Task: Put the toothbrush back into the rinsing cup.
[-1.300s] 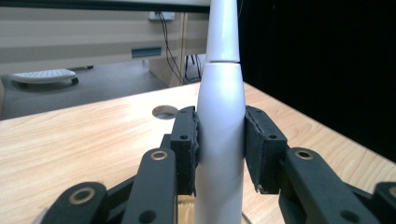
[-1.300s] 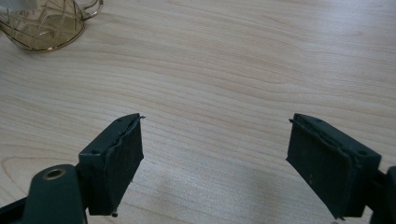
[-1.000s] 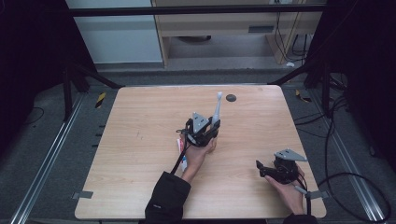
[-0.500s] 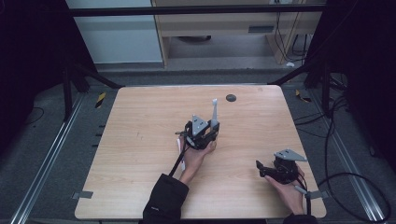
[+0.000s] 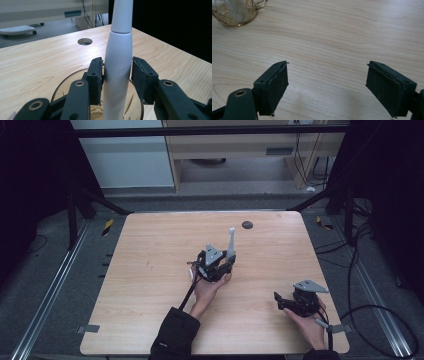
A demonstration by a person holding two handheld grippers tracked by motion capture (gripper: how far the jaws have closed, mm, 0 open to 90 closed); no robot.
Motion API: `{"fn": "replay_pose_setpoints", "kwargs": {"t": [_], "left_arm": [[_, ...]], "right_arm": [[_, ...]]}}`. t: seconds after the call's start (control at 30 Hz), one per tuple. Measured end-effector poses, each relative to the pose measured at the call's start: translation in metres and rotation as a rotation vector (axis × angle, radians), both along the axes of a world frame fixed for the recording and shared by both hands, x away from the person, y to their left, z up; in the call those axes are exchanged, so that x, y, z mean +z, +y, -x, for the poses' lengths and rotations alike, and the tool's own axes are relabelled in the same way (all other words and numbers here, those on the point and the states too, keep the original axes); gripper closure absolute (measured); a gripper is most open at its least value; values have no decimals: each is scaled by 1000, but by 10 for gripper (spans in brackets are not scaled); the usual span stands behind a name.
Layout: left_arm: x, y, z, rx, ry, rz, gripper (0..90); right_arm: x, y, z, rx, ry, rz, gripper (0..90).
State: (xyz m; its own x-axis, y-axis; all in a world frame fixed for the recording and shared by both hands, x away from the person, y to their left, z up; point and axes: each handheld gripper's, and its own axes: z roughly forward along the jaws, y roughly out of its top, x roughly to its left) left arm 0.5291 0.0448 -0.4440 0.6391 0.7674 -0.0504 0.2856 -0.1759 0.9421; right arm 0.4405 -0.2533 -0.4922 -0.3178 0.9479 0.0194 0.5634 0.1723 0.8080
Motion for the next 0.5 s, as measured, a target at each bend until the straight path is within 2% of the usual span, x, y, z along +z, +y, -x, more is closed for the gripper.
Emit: {"fn": "replay_pose_setpoints", "kwargs": {"t": [0.3, 0.5], "left_arm": [[14, 11, 9, -19, 0, -8, 552], [26, 21, 18, -23, -15, -40, 527]], "right_arm": [[0, 0, 0, -3, 3, -1, 174], [0, 0, 0, -3, 0, 1, 171]]}}
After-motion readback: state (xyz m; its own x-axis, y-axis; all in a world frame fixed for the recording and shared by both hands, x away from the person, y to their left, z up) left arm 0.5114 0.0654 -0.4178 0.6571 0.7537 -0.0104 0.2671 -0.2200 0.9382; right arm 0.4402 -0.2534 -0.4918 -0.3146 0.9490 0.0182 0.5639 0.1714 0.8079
